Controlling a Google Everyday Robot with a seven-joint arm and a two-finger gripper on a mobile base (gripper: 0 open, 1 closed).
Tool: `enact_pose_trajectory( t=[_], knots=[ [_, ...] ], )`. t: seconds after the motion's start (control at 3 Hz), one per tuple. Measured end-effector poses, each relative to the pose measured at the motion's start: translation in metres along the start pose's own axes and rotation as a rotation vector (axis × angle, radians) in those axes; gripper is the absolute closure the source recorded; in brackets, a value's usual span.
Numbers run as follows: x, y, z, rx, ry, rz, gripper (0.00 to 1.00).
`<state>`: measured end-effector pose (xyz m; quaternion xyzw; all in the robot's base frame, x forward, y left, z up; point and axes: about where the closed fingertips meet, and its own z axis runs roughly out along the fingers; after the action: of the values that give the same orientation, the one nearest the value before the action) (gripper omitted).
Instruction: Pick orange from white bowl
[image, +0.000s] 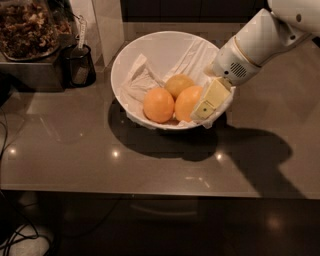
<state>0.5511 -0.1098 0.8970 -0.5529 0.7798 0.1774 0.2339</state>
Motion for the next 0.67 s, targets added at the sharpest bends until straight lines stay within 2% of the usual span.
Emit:
enact_pose_trajectory(
  t=[0.33, 0.67],
  knots=[
    [0.0056, -0.0113, 0.0008, 0.007, -0.003, 0.023, 0.04],
    [0.0136, -0.0126, 0.0105, -0.019, 0.01, 0.042, 0.03]
  ],
)
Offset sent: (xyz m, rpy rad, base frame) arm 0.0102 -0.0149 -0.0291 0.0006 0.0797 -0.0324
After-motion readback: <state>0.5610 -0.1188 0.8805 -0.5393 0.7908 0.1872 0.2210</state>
